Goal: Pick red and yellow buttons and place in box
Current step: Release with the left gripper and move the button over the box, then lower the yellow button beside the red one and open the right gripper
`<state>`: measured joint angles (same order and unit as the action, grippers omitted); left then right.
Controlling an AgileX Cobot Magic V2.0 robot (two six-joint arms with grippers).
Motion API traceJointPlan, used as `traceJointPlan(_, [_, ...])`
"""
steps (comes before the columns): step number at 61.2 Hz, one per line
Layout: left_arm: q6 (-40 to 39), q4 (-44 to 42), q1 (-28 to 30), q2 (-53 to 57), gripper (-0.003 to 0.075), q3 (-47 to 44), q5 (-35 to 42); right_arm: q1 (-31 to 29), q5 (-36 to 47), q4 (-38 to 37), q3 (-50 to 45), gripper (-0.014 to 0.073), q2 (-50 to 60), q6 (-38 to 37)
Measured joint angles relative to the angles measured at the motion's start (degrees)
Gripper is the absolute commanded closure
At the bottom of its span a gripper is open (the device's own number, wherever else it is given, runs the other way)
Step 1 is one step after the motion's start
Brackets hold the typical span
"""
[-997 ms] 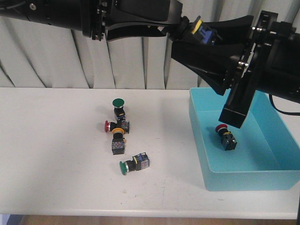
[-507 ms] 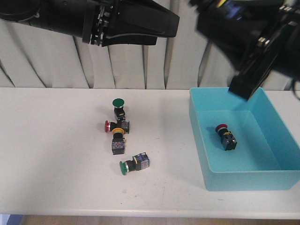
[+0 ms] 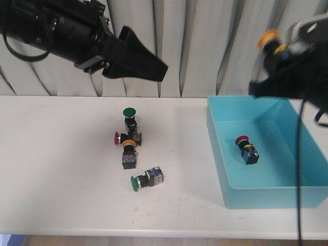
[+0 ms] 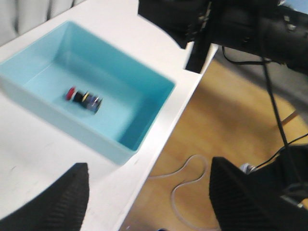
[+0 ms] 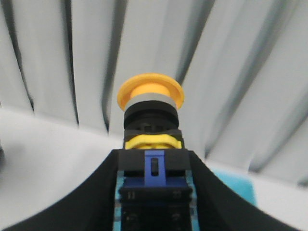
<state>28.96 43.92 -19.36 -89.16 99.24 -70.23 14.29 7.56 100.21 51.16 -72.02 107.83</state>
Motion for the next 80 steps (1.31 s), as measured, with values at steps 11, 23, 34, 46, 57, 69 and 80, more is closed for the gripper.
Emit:
traceJointPlan(11, [-0.6, -3.8, 0.0, -0.1, 0.0218, 0.0, -1.2, -5.9, -1.3, 0.2, -0.4, 0.0596, -11.9, -2.5])
traceJointPlan(23, [-0.6, -4.1, 0.0, -0.1, 0.0218, 0.0, -1.4, -14.0, -12.5, 0.1, -0.4, 0.0596, -21.9, -8.6])
traceJointPlan(34, [-0.6, -4.1, 0.0, -0.1, 0.0218, 0.0, -1.4, -15.9, -15.8, -0.3, -0.3, 0.0596, -28.8, -9.6])
traceJointPlan(46, [-0.6, -4.1, 0.0, -0.1, 0.0218, 0.0, -1.4, -16.1, -14.5, -0.3, 0.2, 0.0549, -33.7, -9.8])
traceJointPlan(57, [-0.6, -4.1, 0.0, -0.1, 0.0218, 0.0, -1.4, -16.1, -13.9, -0.3, 0.3, 0.0394, -35.2, -9.8])
traceJointPlan(69, [-0.6, -4.1, 0.0, -0.1, 0.0218, 0.0, -1.4, -16.1, -14.7, -0.3, 0.4, 0.0178, -35.2, -9.8])
traceJointPlan(80, [-0.6, -4.1, 0.0, -0.1, 0.0222, 0.0, -1.4, -16.1, -14.9, -0.4, 1.0, 0.0065, -35.2, -9.2])
